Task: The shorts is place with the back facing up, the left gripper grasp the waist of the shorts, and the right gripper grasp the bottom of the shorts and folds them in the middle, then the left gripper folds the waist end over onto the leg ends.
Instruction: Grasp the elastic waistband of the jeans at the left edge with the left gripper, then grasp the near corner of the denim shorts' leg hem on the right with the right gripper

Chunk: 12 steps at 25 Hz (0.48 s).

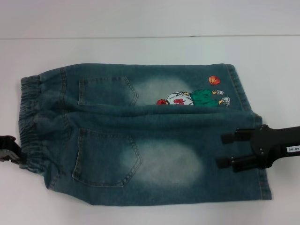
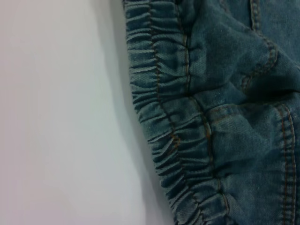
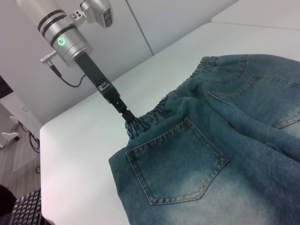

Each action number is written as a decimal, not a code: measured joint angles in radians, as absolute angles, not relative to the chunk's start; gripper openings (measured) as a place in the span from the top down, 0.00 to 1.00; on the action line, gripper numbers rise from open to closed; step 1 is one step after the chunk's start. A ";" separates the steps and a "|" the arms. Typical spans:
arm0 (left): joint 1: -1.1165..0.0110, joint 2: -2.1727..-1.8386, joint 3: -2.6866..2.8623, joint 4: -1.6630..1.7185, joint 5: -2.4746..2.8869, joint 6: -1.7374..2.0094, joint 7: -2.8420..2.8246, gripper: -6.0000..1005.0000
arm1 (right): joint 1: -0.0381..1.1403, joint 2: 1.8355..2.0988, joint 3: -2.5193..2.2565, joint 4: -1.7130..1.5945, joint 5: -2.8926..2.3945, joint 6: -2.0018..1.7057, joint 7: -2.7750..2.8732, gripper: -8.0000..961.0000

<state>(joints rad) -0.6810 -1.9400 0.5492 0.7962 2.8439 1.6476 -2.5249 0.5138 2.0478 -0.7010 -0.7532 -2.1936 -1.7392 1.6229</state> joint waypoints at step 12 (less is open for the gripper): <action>-0.681 -1.944 0.547 0.824 2.820 1.659 -2.511 0.94 | 0.541 2.029 -0.692 -0.763 -2.189 -1.740 1.735 0.02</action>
<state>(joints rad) -0.6809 -1.9436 0.5470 0.8243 2.8199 1.6591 -2.5111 0.5412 2.0293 -0.6922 -0.7634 -2.1886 -1.7403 1.7345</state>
